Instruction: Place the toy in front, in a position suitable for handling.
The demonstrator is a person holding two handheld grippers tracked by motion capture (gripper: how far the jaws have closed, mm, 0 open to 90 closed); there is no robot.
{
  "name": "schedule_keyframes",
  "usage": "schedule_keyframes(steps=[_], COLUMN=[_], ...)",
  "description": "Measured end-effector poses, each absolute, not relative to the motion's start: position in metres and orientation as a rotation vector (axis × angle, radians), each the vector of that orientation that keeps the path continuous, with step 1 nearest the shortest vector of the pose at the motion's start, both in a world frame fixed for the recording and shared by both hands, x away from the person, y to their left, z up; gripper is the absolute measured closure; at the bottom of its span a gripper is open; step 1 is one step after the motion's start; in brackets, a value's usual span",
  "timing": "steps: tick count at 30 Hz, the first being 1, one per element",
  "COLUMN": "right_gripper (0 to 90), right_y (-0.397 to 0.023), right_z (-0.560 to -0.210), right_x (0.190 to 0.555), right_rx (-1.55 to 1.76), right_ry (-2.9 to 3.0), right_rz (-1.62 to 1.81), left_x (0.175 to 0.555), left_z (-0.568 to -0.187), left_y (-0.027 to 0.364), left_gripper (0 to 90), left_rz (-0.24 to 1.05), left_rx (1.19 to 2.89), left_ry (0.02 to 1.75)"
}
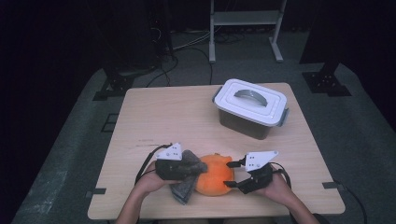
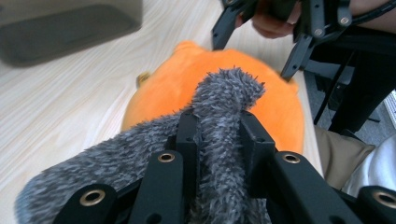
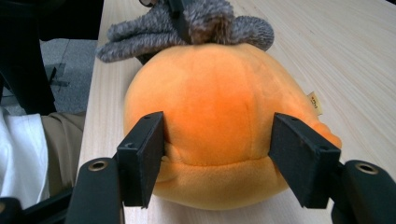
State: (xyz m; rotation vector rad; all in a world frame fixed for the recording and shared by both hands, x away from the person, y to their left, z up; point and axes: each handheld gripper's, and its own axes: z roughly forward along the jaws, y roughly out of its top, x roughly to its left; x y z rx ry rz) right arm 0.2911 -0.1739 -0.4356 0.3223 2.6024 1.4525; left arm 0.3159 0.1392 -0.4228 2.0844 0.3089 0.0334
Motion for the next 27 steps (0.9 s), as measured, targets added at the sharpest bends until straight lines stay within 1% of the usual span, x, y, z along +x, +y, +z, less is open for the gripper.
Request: schedule_keyframes(steps=[5,9,13,17,20,27], right_gripper=[34.5,34.5,34.6,34.5,34.5,34.9], right_y=[-0.176,-0.176,-0.175,-0.174,-0.173,-0.174], right_z=[-0.436,-0.436,-0.436,-0.436,-0.436,-0.437], right_x=[0.293,0.293,0.293,0.294,0.294,0.294], right_rx=[0.333,0.332,0.336,0.343,0.331,0.346], right_ry=[2.604,2.604,2.608,2.600,2.600,2.602], right_rz=[1.463,1.463,1.447,1.429,1.418,1.429], left_x=[0.322,0.322,0.317,0.308,0.306,0.316], left_z=[-0.429,-0.428,-0.422,-0.414,-0.414,-0.422], left_y=[0.154,0.154,0.147,0.132,0.129,0.144], left_gripper=[72.9,73.0,72.9,72.7,72.4,73.0], left_rz=[0.034,0.029,0.045,0.020,0.026,0.016], left_rx=[2.092,2.084,2.084,2.064,2.084,2.070], left_ry=[0.367,0.371,0.323,0.235,0.212,0.282])
